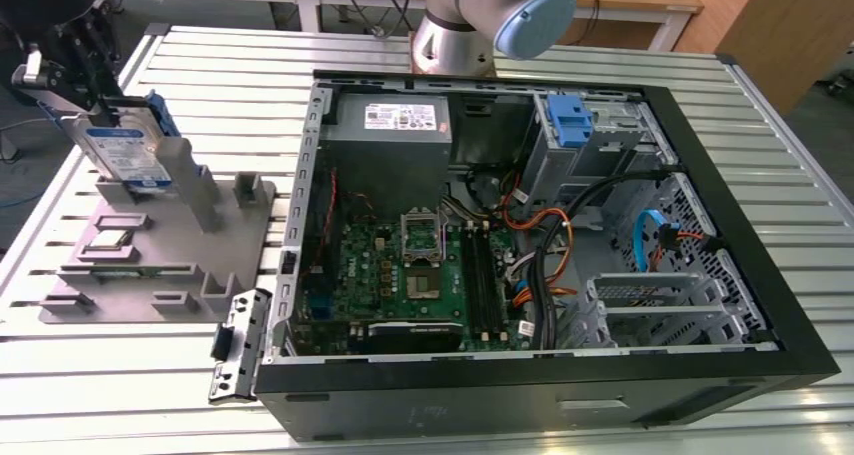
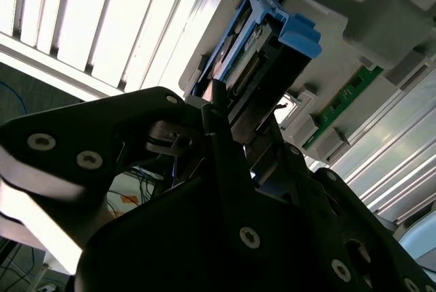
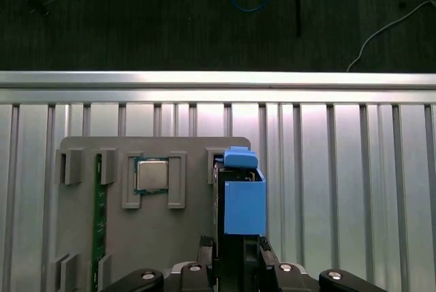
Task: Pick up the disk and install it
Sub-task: 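Pick up the disk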
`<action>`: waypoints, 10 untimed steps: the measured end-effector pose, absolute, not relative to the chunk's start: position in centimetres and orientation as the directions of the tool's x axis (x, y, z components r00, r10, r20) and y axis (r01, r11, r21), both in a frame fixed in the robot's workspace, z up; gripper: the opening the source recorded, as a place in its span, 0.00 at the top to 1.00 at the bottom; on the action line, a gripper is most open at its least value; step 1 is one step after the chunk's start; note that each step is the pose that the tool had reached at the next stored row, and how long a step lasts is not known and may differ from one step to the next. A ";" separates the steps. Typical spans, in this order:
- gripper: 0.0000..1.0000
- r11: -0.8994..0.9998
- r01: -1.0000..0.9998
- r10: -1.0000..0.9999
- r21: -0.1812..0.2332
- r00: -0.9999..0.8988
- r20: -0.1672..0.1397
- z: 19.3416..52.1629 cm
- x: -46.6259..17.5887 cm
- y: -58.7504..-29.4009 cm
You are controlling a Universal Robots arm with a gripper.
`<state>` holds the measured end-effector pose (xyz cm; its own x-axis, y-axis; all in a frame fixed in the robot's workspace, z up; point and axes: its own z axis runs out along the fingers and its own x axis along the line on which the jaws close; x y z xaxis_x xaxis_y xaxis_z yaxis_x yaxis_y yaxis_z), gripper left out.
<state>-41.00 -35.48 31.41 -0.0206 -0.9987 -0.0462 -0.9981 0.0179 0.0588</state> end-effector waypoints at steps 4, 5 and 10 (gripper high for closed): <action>0.65 0.018 -0.998 -0.999 0.059 -0.021 -0.046 31.4 -41.0 -35.5; 0.65 0.018 -0.998 -0.999 0.059 -0.021 -0.046 31.4 -41.0 -35.5; 0.65 0.018 -0.998 -0.999 0.059 -0.021 -0.046 31.5 -41.0 -35.5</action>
<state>-41.00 -35.48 31.52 -0.0206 -0.9987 -0.0459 -0.9981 0.0179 0.0593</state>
